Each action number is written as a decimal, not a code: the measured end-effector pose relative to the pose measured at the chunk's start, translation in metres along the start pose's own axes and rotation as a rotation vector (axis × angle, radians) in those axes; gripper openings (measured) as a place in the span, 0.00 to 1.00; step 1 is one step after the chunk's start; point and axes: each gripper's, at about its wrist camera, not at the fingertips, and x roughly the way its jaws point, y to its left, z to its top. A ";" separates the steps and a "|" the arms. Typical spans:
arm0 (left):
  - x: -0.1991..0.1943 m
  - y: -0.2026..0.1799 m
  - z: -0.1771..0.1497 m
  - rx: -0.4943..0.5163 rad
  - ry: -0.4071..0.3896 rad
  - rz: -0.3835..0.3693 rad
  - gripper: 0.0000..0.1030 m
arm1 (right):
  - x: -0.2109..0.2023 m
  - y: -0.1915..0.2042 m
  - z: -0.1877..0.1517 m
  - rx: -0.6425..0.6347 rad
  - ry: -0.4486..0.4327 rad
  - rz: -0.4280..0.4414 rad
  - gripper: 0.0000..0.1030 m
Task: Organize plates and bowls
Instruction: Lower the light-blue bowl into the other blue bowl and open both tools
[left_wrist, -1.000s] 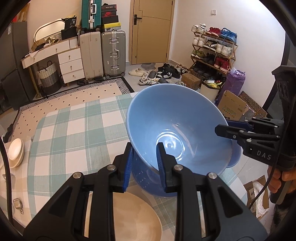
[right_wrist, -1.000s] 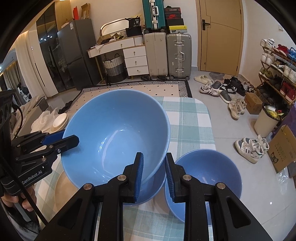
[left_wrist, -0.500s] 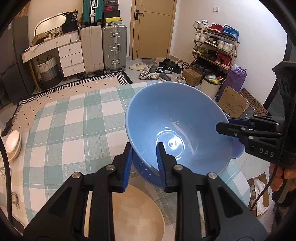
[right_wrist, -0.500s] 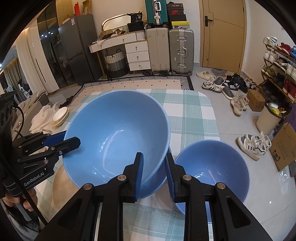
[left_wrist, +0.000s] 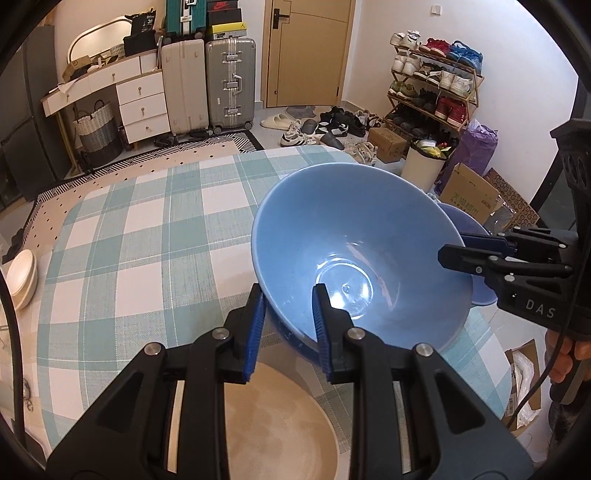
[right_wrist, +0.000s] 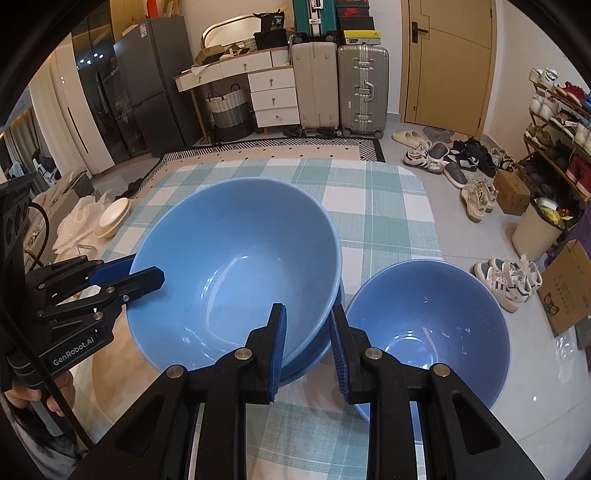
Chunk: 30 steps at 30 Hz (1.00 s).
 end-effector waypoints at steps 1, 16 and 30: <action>0.003 0.001 -0.001 0.000 0.004 0.001 0.21 | 0.001 -0.002 -0.001 0.000 0.002 0.000 0.24; 0.046 0.002 -0.012 0.038 0.044 0.038 0.21 | 0.024 -0.002 -0.010 -0.023 0.035 -0.049 0.25; 0.070 0.004 -0.020 0.058 0.061 0.064 0.22 | 0.044 0.007 -0.015 -0.088 0.052 -0.124 0.25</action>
